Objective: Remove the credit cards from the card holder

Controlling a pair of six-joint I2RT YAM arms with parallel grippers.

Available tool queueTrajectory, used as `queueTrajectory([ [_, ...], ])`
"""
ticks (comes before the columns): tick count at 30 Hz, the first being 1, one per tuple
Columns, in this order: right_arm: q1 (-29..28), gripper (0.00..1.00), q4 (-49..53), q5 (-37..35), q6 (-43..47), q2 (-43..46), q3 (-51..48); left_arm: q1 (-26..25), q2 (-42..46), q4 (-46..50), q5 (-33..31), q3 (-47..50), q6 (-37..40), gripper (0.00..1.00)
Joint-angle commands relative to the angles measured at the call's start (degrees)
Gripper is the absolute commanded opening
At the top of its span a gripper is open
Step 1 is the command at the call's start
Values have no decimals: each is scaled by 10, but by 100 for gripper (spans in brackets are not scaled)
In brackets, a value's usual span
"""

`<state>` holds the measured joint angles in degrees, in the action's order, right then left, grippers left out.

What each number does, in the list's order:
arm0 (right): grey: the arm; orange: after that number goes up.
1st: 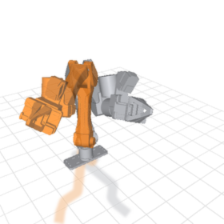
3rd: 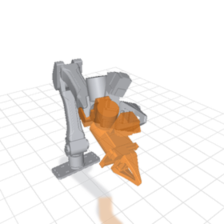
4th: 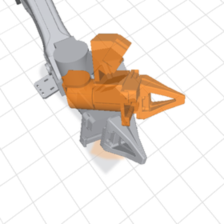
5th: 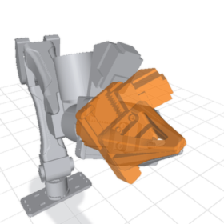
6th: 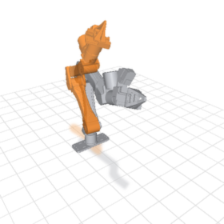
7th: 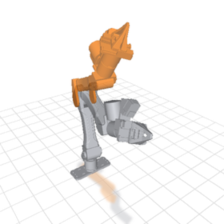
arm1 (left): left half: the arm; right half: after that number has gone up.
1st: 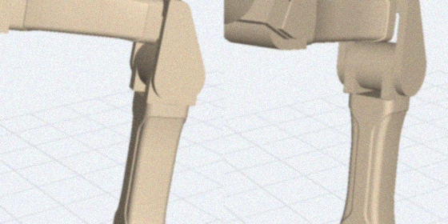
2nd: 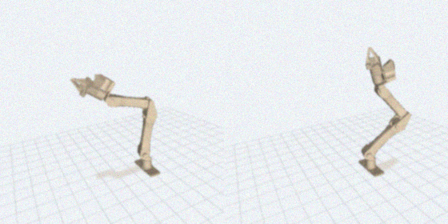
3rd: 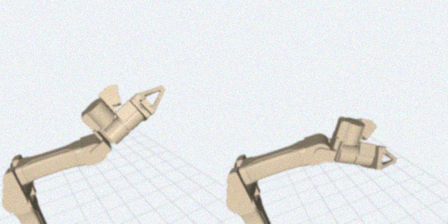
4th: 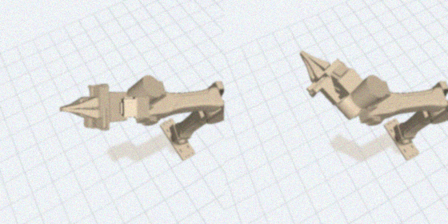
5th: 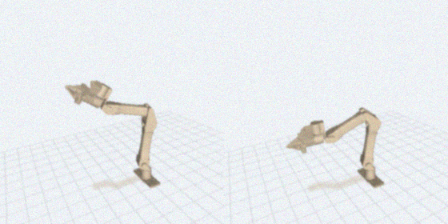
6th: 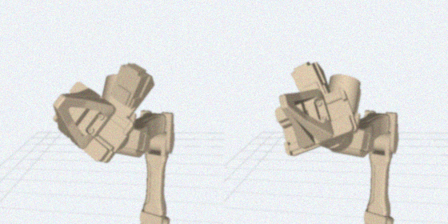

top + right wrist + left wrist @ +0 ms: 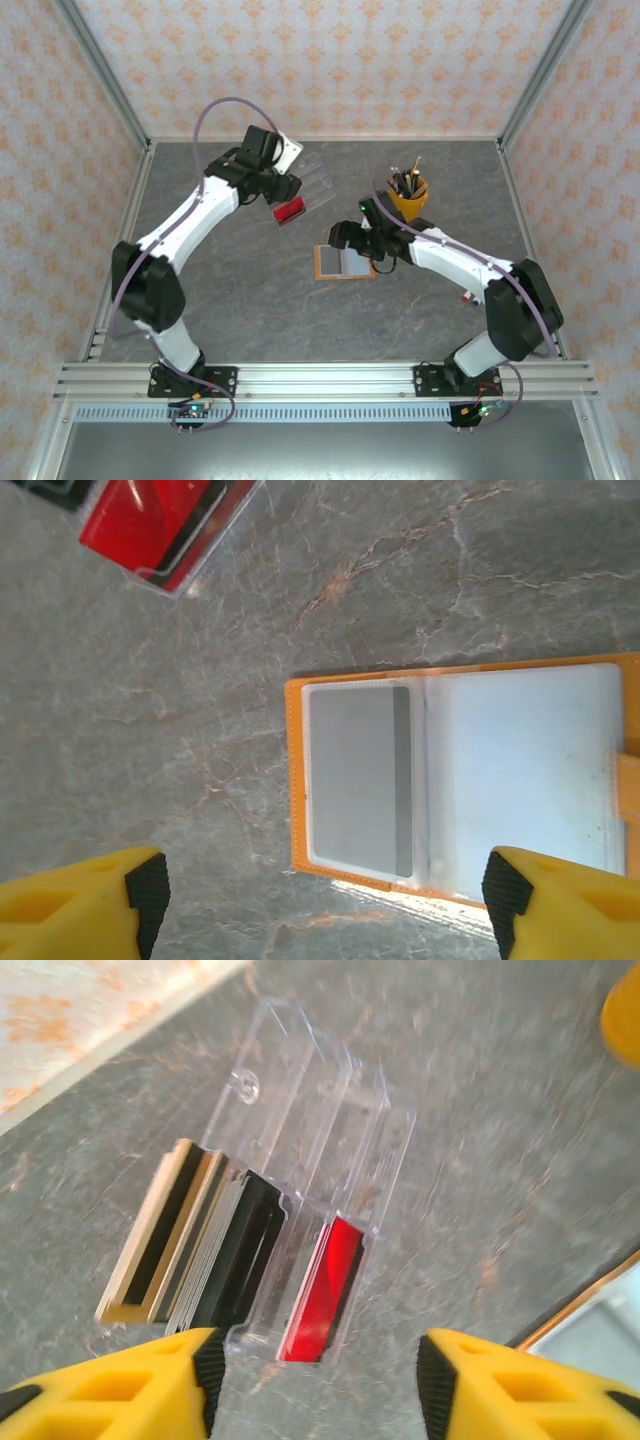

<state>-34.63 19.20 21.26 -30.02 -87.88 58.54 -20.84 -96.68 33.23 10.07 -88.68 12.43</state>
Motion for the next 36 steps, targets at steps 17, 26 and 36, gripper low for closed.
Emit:
queueTrajectory([
  [17,-56,74,147,-135,72,-172,89,4,169,-133,9,255,-350,100],
  [26,-52,55,145,-139,66,-211,79,-1,116,-169,140,311,-473,99],
  [36,-25,48,101,-93,55,-197,35,-66,19,-279,240,328,-580,76],
])
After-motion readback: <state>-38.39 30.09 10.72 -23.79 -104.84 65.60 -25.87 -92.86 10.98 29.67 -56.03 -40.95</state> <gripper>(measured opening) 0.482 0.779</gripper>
